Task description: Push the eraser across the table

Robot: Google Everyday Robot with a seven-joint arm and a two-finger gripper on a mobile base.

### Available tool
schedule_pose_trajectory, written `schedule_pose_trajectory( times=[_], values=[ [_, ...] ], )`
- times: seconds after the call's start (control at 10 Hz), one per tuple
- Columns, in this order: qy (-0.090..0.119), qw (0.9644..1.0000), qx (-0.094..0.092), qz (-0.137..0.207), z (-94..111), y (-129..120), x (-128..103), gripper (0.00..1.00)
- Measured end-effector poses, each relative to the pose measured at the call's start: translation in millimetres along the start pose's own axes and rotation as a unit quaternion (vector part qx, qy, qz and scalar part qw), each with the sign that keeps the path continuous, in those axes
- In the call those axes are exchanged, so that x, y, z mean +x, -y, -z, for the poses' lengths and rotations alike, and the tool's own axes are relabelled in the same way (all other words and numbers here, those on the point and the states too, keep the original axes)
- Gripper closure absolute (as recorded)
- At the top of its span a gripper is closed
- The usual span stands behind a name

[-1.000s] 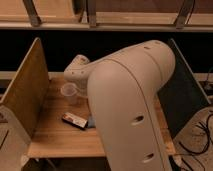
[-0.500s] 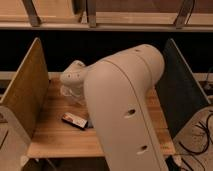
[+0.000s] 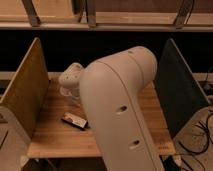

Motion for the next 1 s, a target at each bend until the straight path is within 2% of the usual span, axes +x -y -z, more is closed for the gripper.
schedule_pose_trajectory(
  times=[0.4,0.8,1.0],
  values=[
    [-0.028,0.9985,-0.025,0.039,-30.6,-21.3,-20.1,1.00],
    [-0.050,0.9960,-0.053,0.052,-57.9,-33.6,-26.9,1.00],
    [-0.056,0.9949,-0.063,0.056,-61.8,-39.3,-28.7,1.00]
  ],
)
